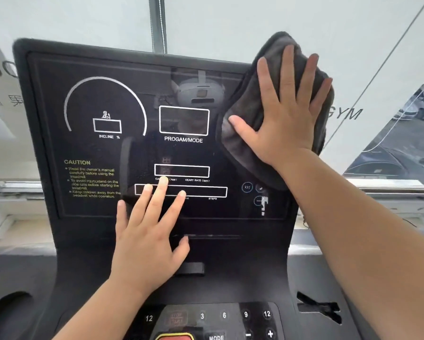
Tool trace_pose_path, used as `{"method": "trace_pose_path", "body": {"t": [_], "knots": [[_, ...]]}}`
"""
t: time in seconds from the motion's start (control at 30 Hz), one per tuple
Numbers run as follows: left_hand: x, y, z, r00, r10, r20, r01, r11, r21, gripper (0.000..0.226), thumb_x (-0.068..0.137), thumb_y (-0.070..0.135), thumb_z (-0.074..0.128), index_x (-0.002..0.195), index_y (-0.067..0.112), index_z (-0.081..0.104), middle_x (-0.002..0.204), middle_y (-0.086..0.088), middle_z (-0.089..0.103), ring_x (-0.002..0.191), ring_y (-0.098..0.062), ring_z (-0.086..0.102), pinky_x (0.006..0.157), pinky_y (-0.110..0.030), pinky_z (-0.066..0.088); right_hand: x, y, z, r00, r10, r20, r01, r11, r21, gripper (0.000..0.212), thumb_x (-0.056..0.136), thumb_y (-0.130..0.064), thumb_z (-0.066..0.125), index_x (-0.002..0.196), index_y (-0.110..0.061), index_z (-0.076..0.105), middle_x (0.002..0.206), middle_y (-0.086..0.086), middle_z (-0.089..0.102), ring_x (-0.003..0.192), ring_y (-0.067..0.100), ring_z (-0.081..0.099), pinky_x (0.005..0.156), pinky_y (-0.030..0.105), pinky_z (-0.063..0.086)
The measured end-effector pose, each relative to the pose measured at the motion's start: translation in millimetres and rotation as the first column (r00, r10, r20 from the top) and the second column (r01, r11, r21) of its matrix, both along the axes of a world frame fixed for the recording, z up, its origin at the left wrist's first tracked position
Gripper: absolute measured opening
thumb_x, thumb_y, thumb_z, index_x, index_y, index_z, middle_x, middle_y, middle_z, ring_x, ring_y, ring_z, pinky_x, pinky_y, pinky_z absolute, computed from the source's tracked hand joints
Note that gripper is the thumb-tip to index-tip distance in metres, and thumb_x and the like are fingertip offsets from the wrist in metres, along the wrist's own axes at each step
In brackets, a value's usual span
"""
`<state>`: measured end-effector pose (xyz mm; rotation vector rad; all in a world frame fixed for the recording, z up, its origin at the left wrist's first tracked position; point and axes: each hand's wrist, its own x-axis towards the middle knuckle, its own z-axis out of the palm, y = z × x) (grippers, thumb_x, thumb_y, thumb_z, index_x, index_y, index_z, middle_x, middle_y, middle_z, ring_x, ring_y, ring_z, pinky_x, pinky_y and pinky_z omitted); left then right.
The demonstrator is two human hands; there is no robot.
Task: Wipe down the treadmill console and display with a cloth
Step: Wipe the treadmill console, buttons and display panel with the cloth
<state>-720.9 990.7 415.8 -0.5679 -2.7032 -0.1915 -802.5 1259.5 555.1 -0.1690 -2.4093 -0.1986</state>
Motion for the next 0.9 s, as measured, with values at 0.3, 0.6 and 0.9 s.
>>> {"method": "trace_pose_path", "body": {"t": [0.3, 0.6, 0.9], "knots": [[-5.9, -5.5, 1.2, 0.997, -0.056, -0.058, 0.054, 0.998, -0.041, 0.081, 0.073, 0.047, 0.068, 0.149, 0.029, 0.048, 0.165, -0.007, 0.031, 0.147, -0.033, 0.035, 0.116, -0.065, 0.021, 46.7, -39.3, -104.2, 0.934, 0.328, 0.144, -0.352, 0.914, 0.204, 0.093, 0.085, -0.072, 0.056, 0.161, -0.024, 0.03, 0.171, 0.006, 0.019, 0.157, 0.04, 0.01, 0.124, 0.064, 0.0], [-4.4, -46.9, -6.8, 0.991, 0.001, -0.137, 0.008, 0.998, 0.069, 0.068, 0.078, 0.045, 0.061, 0.14, 0.018, 0.059, 0.149, -0.016, 0.048, 0.141, -0.04, 0.04, 0.118, -0.058, 0.026, 6.5, -15.5, -14.1, 0.997, 0.059, 0.053, -0.064, 0.994, 0.092, 0.104, 0.08, -0.088, 0.043, 0.163, -0.032, 0.014, 0.172, 0.012, 0.002, 0.154, 0.052, -0.002, 0.115, 0.079, -0.002], [-6.1, -76.8, -21.7, 0.972, 0.235, -0.012, -0.228, 0.954, 0.195, 0.082, 0.07, 0.058, 0.053, 0.145, 0.024, 0.051, 0.163, -0.016, 0.026, 0.148, -0.046, 0.024, 0.116, -0.069, 0.02, 1.0, -94.6, -30.2, 0.998, 0.034, 0.055, -0.031, 0.998, -0.062, 0.12, 0.069, -0.1, 0.036, 0.165, -0.032, 0.009, 0.172, 0.015, -0.001, 0.153, 0.056, -0.005, 0.111, 0.082, 0.002]]}}
